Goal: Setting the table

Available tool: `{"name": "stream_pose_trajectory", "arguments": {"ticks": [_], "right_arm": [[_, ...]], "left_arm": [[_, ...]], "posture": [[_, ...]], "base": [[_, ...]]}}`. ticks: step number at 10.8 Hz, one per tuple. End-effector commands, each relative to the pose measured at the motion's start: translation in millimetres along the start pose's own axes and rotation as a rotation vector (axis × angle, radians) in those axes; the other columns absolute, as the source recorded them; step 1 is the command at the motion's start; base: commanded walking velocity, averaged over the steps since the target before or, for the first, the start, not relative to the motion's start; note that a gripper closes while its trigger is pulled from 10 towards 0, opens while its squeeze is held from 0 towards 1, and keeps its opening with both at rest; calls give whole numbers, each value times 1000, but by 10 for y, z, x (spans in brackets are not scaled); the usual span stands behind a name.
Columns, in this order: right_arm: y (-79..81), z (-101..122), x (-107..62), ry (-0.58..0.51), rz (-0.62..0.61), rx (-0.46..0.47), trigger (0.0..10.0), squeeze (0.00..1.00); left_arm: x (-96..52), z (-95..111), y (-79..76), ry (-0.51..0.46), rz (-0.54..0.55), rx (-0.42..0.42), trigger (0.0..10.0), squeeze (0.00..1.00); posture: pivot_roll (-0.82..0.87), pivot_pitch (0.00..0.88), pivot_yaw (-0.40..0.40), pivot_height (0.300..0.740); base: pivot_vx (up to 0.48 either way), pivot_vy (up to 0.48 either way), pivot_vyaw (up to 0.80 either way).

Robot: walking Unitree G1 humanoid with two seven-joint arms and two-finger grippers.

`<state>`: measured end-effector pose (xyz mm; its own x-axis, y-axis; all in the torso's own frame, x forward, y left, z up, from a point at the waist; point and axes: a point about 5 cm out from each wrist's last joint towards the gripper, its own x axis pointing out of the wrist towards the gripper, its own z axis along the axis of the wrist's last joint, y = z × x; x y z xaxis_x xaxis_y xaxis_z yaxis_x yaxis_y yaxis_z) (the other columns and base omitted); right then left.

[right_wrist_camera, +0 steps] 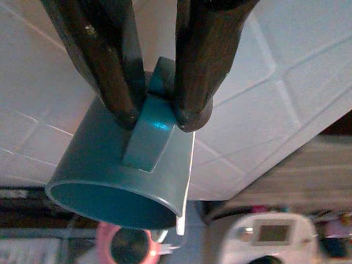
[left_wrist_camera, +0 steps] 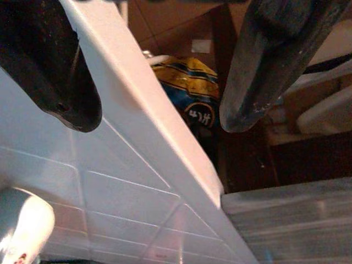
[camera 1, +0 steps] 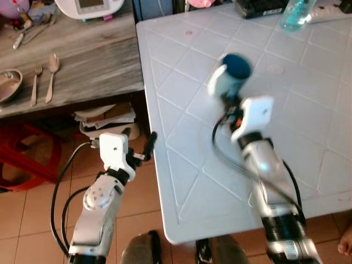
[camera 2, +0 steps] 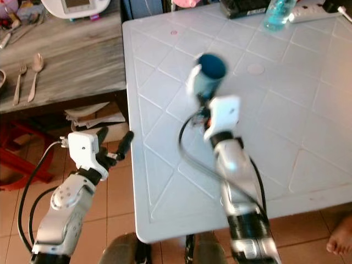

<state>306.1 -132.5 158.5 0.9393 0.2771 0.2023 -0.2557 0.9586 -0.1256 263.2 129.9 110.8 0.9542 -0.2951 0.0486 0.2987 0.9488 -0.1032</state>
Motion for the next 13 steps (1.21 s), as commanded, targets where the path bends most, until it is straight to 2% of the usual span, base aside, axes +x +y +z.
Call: {"name": "stream_pose_trajectory", "arguments": {"ticks": [1, 3, 7, 13], "right_arm": [[71, 39, -27, -13, 52, -15, 0, 0], [94, 92, -87, -35, 120, -78, 0, 0], [92, 116, -139, -43, 167, -123, 0, 0], [74, 99, -187, -28, 180, -145, 0, 0]], "left_arm": [[-16, -19, 89, 7, 49, 25, 10000, 0], [29, -4, 168, -3, 114, 48, 10000, 0], [63, -21, 280, -9, 210, 65, 10000, 0], [100, -77, 290, 2, 219, 91, 10000, 0]], "posture": [[-18, 192, 61, 740], [-27, 180, 53, 740], [-35, 157, 37, 740], [-52, 133, 29, 740]], "base": [[0, 480, 0], [0, 480, 0], [0, 480, 0], [0, 480, 0]]}}
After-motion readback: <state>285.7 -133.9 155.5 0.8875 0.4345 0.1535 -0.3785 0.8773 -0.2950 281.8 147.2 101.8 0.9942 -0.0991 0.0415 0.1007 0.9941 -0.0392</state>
